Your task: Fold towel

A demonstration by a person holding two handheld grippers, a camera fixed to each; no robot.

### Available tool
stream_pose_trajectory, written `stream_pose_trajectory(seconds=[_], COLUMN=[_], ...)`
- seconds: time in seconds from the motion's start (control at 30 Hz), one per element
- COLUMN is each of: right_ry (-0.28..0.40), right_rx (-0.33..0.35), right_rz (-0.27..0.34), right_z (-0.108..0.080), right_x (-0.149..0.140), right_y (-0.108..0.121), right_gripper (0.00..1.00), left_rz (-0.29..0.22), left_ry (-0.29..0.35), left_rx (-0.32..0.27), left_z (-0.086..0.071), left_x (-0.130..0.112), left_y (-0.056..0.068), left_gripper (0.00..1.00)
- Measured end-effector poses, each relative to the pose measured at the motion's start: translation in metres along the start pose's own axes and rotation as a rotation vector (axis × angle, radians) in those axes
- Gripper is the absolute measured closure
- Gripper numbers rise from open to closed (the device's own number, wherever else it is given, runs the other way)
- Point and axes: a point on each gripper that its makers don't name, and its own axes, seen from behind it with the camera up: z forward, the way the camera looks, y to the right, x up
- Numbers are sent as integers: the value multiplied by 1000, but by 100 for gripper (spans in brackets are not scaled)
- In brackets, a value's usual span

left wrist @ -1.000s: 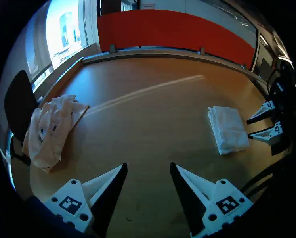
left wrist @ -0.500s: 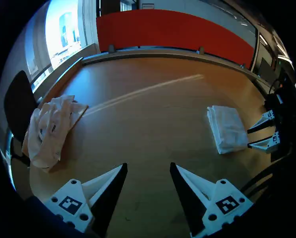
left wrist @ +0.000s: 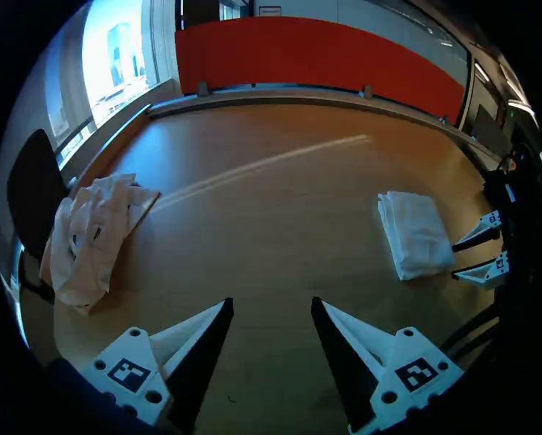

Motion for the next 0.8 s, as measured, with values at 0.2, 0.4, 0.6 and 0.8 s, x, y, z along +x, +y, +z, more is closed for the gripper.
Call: stream_pose_trajectory(seconds=[0.2,0.4,0.6,0.8], right_ry=[-6,-7,1,1], right_rx=[-18,-37,-49,-57], right_rz=[4,18,27,23], right_z=[2,5,2,-1], right_x=[-4,-8,-6,-5], right_y=[3,8,11,15], right_gripper=[34,52,71,81], left_rz=[-1,2,1,3], left_ry=[-1,-2,-3,-1], left_rx=[-2,-4,-5,-5], left_z=[0,0,0,-1], left_x=[-1,-2,-3,-2], left_y=[2,3,4,4], left_gripper=[21,21,21,21])
